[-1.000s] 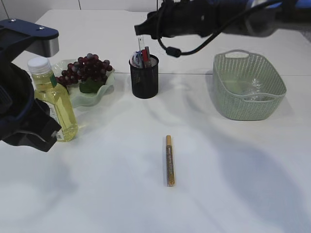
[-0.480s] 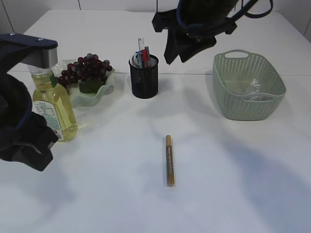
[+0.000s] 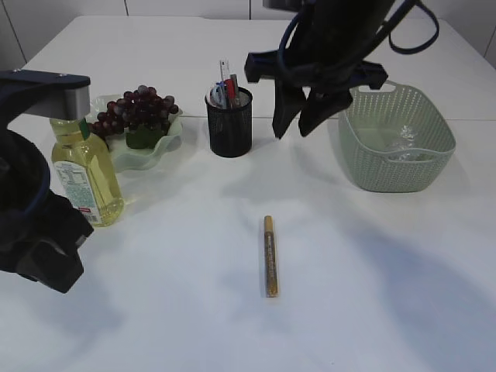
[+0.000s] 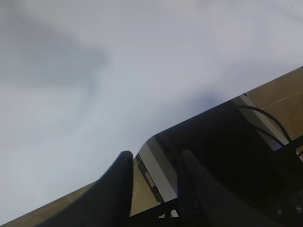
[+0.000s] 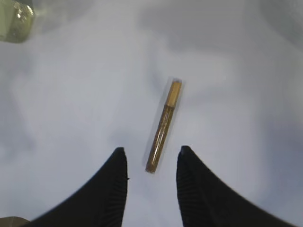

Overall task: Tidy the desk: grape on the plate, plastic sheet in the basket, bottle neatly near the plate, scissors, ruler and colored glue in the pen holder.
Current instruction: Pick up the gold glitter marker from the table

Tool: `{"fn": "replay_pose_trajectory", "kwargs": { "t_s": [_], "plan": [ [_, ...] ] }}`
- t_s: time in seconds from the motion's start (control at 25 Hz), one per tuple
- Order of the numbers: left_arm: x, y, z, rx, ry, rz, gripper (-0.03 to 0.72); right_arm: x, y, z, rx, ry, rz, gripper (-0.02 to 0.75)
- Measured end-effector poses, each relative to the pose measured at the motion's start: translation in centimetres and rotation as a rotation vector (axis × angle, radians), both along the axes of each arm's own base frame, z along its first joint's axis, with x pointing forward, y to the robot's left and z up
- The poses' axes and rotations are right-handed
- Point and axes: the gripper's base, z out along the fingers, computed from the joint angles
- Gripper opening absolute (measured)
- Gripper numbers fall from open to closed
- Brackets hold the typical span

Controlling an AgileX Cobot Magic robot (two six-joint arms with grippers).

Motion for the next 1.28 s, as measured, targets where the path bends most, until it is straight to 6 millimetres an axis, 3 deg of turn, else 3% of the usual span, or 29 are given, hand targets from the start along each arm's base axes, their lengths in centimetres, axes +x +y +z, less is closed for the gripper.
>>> {"fn": "replay_pose_trajectory", "kwargs": {
  "t_s": [0.2,0.32,0.56,0.92,1.28],
  "plan": [
    [-0.2,0.1,0.2,-0.010,-0.003,0.005,0.239,-1.7,1.2,-3.8,-0.089,0.117,-0.035,0.292],
    [-0.6,0.2,0.8,-0.043,-0.004,0.030,0.239,-1.7,1.5,-4.9,-0.102,0.153,-0.071,0.293],
    [-1.2,0.2,1.5,-0.092,0.005,0.049,0.239,-1.3,1.6,-6.1,-0.115,0.189,-0.130,0.307],
    [-1.3,0.3,1.5,-0.093,0.011,0.049,0.239,-0.7,3.1,-9.8,-0.127,0.245,-0.138,0.336],
    [-1.2,0.4,1.5,-0.075,-0.002,0.046,0.239,1.6,4.4,-12.4,-0.135,0.243,-0.138,0.337]
  ]
}}
